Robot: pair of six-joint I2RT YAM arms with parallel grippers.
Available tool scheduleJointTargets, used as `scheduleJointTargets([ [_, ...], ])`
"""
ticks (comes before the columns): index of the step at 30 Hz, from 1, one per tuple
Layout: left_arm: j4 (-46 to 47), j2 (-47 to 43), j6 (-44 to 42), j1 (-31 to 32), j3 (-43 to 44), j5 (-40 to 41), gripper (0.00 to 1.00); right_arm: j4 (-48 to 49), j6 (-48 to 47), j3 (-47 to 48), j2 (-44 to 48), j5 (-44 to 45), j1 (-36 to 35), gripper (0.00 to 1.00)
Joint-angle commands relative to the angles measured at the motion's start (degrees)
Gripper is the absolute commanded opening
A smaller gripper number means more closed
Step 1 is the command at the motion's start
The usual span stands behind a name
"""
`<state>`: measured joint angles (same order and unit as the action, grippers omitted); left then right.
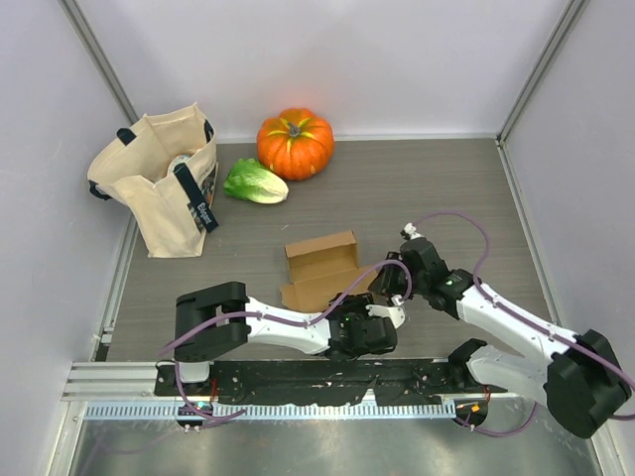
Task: Fold the paper box
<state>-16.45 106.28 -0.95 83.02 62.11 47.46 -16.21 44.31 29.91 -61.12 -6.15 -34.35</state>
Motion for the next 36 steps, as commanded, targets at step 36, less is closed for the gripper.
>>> scheduleJointTargets([
  [36,-49.03,-18.3,95.61,-42.59,23.33,-29.27,0.0,25.52,-24.89,4.27,1.9,37.23,-33.84,0.73],
])
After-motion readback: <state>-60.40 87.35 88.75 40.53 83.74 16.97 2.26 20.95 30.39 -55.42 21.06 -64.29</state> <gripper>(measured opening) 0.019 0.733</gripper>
